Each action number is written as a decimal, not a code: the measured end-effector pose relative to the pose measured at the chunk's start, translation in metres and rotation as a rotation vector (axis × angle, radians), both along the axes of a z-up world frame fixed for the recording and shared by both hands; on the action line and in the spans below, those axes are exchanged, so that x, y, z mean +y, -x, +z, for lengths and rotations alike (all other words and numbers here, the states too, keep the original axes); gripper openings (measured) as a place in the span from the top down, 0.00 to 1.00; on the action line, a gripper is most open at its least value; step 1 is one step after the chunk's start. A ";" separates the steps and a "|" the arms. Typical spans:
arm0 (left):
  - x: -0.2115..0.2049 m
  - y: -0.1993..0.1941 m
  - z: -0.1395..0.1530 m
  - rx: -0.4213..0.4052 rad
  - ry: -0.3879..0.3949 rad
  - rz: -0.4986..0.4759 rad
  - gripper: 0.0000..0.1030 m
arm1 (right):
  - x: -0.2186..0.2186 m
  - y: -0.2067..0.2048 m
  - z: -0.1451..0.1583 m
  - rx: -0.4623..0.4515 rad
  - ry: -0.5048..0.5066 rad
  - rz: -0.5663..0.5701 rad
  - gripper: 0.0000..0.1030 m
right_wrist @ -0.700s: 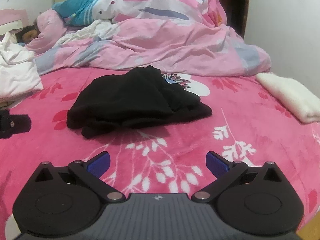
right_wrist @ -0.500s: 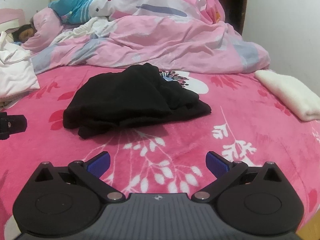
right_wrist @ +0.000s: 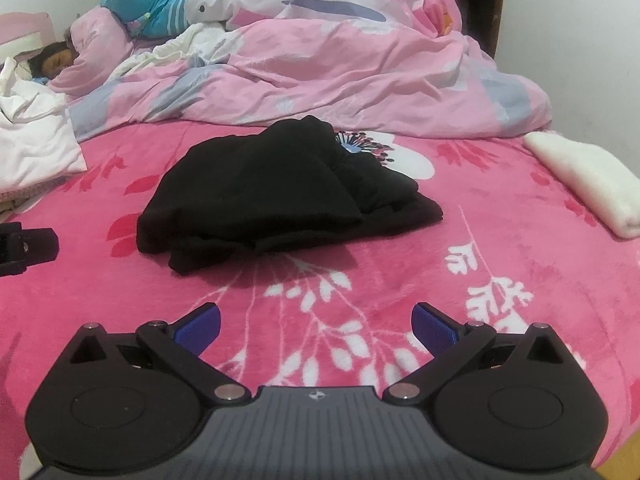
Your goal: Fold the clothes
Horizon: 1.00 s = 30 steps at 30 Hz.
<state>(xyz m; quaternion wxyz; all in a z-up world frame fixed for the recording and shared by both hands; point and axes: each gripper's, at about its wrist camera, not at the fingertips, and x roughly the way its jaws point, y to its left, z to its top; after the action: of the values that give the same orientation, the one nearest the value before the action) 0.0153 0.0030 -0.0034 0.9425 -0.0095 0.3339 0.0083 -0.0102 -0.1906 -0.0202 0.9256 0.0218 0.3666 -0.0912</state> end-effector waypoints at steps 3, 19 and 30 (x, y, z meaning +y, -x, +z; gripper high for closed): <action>0.000 0.000 0.000 0.007 0.000 0.010 0.00 | 0.002 -0.002 0.000 0.004 0.002 -0.004 0.00; -0.009 0.005 -0.013 0.051 0.010 -0.013 0.00 | 0.005 0.004 0.007 0.023 0.029 -0.012 0.00; -0.014 0.009 -0.005 0.030 0.007 -0.025 0.00 | 0.007 0.007 0.019 0.001 0.050 -0.013 0.00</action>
<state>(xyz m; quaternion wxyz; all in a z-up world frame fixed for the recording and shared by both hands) 0.0062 -0.0109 -0.0081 0.9374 -0.0087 0.3480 -0.0043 -0.0170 -0.1838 -0.0012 0.9251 0.0012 0.3644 -0.1065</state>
